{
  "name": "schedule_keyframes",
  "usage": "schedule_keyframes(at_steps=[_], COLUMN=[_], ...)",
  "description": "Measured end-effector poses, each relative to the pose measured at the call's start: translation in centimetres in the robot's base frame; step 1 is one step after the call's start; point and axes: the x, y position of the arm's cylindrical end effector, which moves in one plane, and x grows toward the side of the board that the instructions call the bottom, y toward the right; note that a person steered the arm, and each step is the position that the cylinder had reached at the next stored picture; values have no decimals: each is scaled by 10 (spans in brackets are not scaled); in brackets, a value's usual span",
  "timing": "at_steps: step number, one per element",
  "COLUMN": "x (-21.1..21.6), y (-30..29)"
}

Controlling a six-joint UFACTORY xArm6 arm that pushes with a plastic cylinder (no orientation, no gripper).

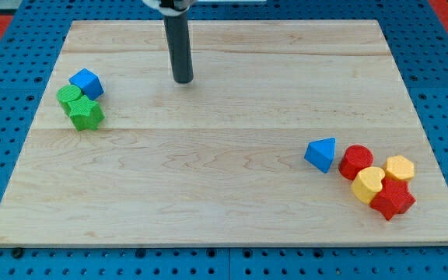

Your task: Move the blue cube towards right

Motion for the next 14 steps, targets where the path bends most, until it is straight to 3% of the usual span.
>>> schedule_keyframes(at_steps=[1, 3, 4, 5, 6, 8, 9, 11, 12, 13, 14], x=[-18, -1, 40, 59, 57, 54, 30, 24, 24, 24, 18], y=[-66, -190, -198, -167, -128, -176, -146, -150, -163, -223, -216])
